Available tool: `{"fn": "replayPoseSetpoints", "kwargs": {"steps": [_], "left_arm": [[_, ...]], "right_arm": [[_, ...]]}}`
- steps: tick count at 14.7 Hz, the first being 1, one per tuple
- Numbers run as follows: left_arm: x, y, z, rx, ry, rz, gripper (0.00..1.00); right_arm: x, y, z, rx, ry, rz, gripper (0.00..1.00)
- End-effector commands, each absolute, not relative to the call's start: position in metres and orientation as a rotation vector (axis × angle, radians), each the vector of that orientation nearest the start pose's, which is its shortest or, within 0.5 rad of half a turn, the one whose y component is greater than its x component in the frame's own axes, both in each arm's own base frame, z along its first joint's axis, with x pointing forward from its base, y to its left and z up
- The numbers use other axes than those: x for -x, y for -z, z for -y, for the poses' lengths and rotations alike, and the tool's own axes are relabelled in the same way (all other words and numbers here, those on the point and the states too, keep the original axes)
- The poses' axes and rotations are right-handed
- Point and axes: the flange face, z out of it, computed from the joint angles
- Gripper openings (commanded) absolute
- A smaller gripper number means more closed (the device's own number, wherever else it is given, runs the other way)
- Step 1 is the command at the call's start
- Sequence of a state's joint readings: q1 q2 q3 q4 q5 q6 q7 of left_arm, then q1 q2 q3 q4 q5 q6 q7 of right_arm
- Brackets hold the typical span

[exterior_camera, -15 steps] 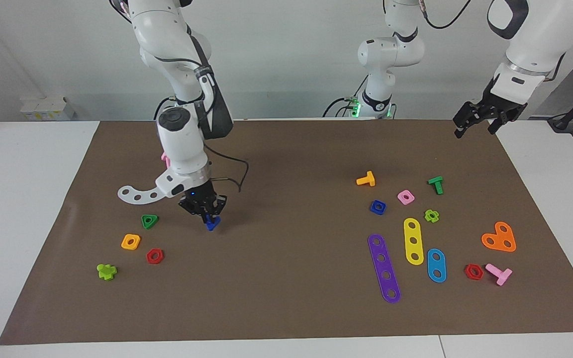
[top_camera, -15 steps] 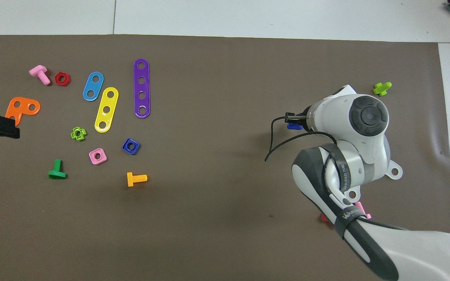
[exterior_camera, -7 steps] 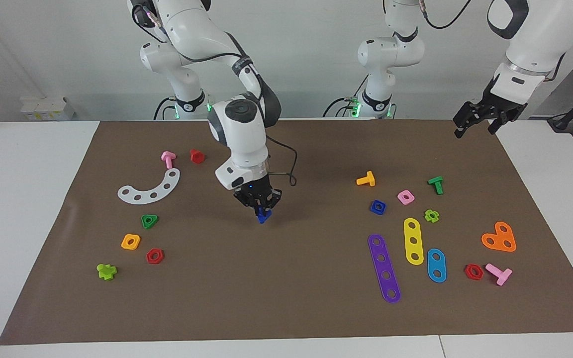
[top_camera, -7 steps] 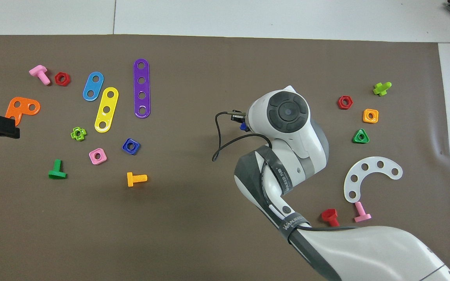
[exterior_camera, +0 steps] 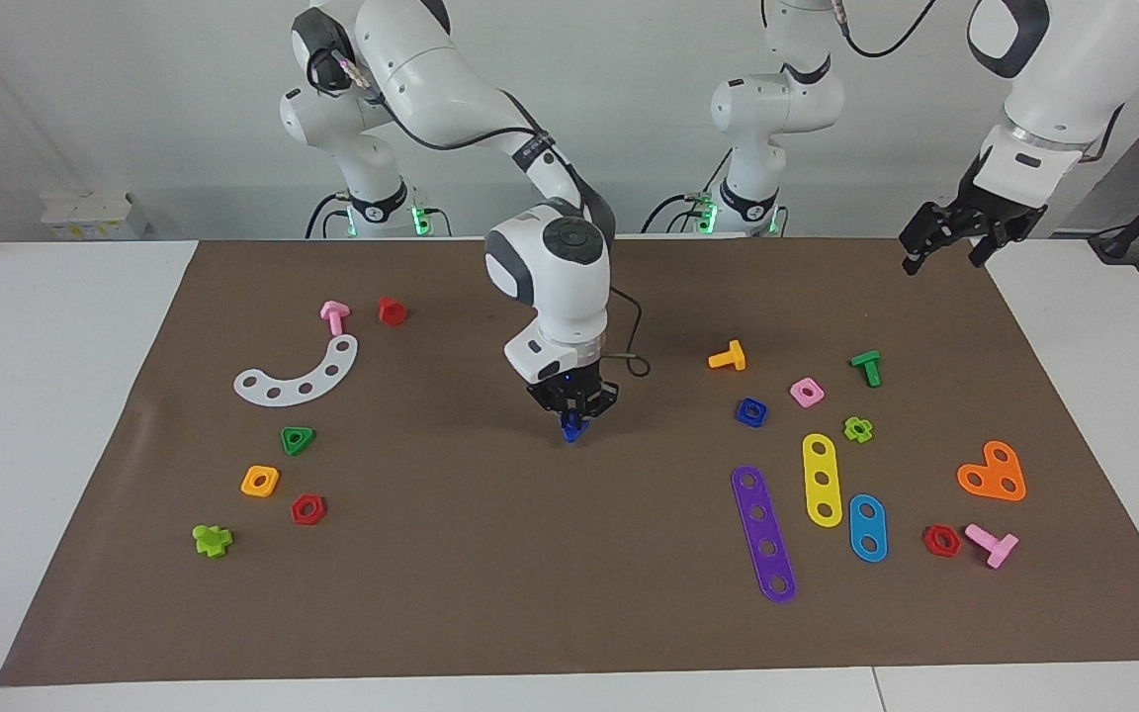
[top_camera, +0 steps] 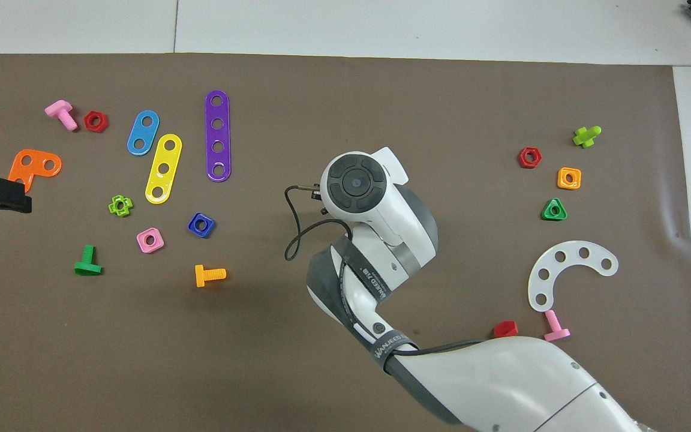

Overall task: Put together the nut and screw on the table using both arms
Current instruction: 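Carry the blue nut with the right gripper toward the table center, then release the blue nut at center while the left gripper reaches the square nut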

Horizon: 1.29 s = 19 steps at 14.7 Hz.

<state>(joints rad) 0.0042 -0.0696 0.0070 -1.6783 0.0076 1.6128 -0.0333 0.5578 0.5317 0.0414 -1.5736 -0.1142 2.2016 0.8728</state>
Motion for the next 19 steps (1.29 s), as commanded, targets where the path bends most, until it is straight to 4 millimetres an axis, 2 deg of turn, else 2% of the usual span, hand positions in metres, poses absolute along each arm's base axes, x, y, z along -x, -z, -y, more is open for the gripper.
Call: {"fn": "replayPoseSetpoints", "kwargs": {"steps": [1, 2, 4, 5, 6, 8, 9, 11, 12, 13, 16, 19], "left_arm": [[-0.533, -0.616, -0.003, 3.114, 0.006, 0.07, 1.0], [-0.532, -0.616, -0.008, 3.114, 0.003, 0.084, 1.0], [-0.533, -0.616, -0.003, 3.114, 0.013, 0.079, 1.0], [-0.534, -0.616, -0.005, 3.114, 0.037, 0.081, 1.0], [-0.536, -0.616, -0.006, 3.114, 0.055, 0.067, 1.0], [-0.531, -0.601, 0.004, 3.125, 0.032, 0.055, 1.0], [-0.532, -0.599, 0.009, 3.148, 0.036, 0.056, 1.0], [-0.543, -0.59, 0.019, 3.218, 0.064, 0.061, 1.0], [-0.557, -0.569, 0.028, 3.224, 0.041, 0.045, 1.0], [-0.568, -0.551, 0.045, 3.225, 0.029, 0.003, 1.0], [-0.599, -0.494, 0.075, 3.223, 0.014, -0.056, 1.0], [-0.605, -0.451, 0.082, 3.221, 0.016, -0.058, 1.0]], "right_arm": [[-0.576, -0.332, -0.394, 3.135, 0.184, -0.342, 0.0], [-0.568, -0.326, -0.399, 3.147, 0.169, -0.323, 0.0], [-0.565, -0.321, -0.396, 3.155, 0.157, -0.324, 0.0], [-0.565, -0.322, -0.395, 3.16, 0.15, -0.323, 0.15], [-0.563, -0.322, -0.395, 3.168, 0.139, -0.322, 0.24], [-0.559, -0.333, -0.393, 3.163, 0.149, -0.324, 0.98], [-0.557, -0.341, -0.391, 3.156, 0.16, -0.332, 1.0], [-0.561, -0.369, -0.371, 3.132, 0.197, -0.361, 1.0], [-0.568, -0.385, -0.351, 3.121, 0.217, -0.395, 1.0], [-0.572, -0.4, -0.327, 3.114, 0.233, -0.405, 1.0], [-0.578, -0.432, -0.253, 3.115, 0.251, -0.377, 1.0], [-0.584, -0.476, -0.177, 3.127, 0.263, -0.39, 1.0]]}}
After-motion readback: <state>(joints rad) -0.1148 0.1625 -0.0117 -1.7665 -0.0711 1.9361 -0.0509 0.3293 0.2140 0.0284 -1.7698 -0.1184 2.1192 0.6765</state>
